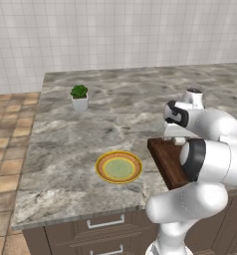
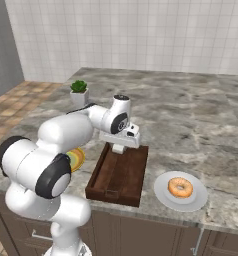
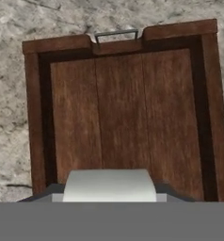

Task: Move the dessert items from the plates to the tray.

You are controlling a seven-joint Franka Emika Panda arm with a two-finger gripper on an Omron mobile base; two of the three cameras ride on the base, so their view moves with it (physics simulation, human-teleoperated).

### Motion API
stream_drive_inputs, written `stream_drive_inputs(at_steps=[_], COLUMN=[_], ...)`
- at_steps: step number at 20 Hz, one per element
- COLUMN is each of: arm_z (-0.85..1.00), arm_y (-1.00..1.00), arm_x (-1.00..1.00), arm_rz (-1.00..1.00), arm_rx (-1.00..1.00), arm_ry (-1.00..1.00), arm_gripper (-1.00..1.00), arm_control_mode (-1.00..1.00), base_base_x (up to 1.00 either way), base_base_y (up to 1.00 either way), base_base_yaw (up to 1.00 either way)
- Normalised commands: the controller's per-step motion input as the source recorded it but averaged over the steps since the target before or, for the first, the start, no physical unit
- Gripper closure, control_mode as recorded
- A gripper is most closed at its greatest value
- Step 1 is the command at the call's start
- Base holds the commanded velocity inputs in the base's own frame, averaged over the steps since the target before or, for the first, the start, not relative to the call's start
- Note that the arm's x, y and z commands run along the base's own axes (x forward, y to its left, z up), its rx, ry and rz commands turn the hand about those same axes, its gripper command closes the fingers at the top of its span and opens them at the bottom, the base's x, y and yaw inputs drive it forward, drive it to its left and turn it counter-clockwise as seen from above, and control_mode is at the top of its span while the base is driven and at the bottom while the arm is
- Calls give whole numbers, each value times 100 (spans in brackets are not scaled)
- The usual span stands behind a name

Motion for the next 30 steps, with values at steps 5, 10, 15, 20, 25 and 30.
stream_drive_inputs(at_steps=[5, 10, 15, 20, 25, 30], arm_z=[-51, -34, -9, -8, -26, -15], arm_y=[2, 0, 0, 0, 0, 0], arm_x=[8, 5, 4, 2, 5, 1], arm_rz=[5, 1, 0, 0, 0, 0], arm_rx=[0, -3, -6, 0, 0, 0], arm_ry=[0, 0, 0, 0, 0, 0], arm_gripper=[100, 100, 100, 100, 100, 100], arm_control_mode=[-100, -100, -100, -100, -100, -100], base_base_x=[0, 0, 0, 0, 0, 0], base_base_y=[0, 0, 0, 0, 0, 0], base_base_yaw=[0, 0, 0, 0, 0, 0])
